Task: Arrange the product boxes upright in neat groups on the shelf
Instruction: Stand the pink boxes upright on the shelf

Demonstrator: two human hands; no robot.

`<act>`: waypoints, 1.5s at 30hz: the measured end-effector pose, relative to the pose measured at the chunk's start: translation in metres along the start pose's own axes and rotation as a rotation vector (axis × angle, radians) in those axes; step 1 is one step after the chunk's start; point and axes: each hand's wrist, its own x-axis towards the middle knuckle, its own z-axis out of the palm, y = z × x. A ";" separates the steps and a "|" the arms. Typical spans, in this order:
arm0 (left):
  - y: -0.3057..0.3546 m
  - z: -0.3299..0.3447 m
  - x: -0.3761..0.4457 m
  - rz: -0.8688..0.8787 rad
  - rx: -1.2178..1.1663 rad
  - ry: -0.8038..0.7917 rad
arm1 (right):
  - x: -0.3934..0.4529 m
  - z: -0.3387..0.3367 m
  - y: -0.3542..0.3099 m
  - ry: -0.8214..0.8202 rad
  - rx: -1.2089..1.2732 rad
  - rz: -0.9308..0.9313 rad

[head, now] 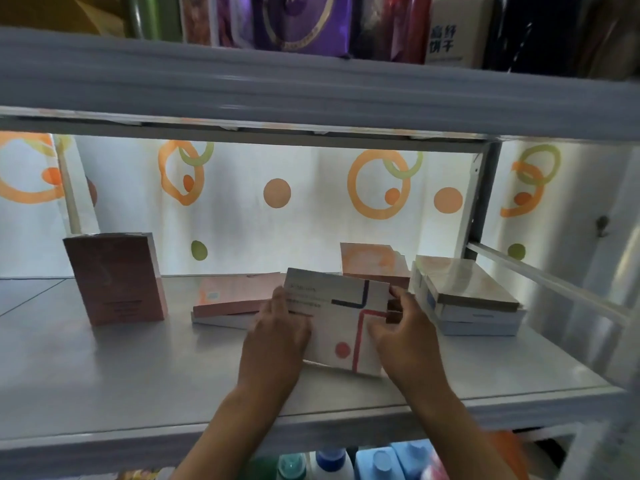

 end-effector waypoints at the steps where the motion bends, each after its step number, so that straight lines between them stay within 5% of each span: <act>1: 0.004 0.000 0.003 0.012 -0.053 0.030 | 0.002 -0.004 0.000 0.054 -0.029 -0.038; 11: 0.014 0.025 0.016 0.085 -0.196 -0.009 | 0.021 -0.012 0.024 0.240 -0.091 -0.152; 20: 0.010 0.027 0.009 0.092 -0.223 -0.085 | 0.024 -0.005 0.036 0.240 -0.021 -0.110; 31: 0.013 0.031 0.009 0.153 -0.103 0.018 | 0.025 -0.007 0.038 0.225 -0.023 -0.131; 45: 0.020 0.025 0.011 -0.006 -0.068 -0.041 | 0.024 -0.005 0.035 0.269 0.046 -0.059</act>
